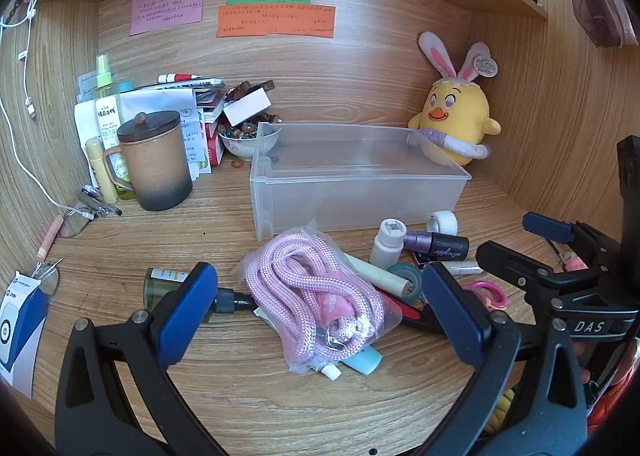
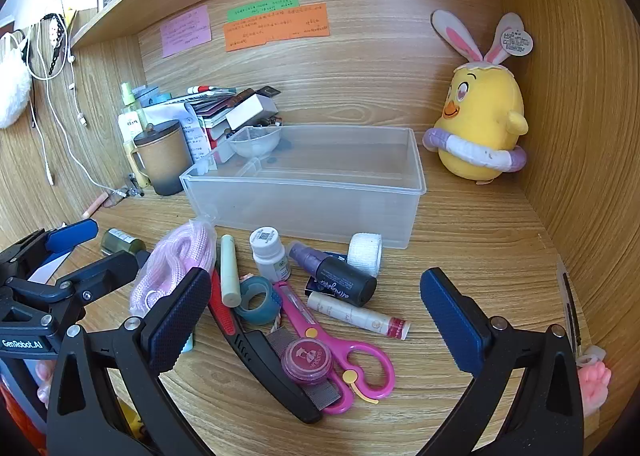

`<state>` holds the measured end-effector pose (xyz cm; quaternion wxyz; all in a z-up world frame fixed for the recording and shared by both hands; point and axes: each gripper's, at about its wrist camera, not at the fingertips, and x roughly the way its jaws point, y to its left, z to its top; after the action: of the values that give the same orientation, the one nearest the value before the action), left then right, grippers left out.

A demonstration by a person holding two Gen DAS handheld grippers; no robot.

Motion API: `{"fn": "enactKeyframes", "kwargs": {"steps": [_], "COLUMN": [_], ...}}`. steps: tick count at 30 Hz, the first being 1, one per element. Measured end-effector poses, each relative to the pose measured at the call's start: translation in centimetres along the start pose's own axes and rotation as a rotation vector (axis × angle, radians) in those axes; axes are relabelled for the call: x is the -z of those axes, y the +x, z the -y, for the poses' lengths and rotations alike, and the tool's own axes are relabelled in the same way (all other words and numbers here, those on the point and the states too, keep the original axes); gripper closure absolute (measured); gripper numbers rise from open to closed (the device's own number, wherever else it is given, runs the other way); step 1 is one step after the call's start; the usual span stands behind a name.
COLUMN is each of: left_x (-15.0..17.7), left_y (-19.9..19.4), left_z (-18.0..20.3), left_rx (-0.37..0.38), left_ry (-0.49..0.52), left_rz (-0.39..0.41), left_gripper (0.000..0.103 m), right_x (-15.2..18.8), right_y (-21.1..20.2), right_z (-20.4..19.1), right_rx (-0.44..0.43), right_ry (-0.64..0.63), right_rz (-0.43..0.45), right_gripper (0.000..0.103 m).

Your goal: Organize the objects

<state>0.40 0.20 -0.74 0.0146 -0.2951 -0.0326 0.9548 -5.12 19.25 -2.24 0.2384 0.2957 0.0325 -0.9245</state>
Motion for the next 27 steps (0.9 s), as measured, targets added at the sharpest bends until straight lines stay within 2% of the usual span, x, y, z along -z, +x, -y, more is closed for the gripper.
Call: {"fn": "enactKeyframes", "kwargs": {"steps": [27], "left_x": [0.04], "left_y": [-0.42], "left_z": [-0.35], "left_rx": [0.013], "left_ry": [-0.008], "left_rz": [0.013], "left_gripper": [0.000], "right_x": [-0.15], "right_y": [0.01], "right_z": [-0.03], "right_rx": [-0.019], "right_ry": [0.009], "right_rz": [-0.004], "right_gripper": [0.000]}}
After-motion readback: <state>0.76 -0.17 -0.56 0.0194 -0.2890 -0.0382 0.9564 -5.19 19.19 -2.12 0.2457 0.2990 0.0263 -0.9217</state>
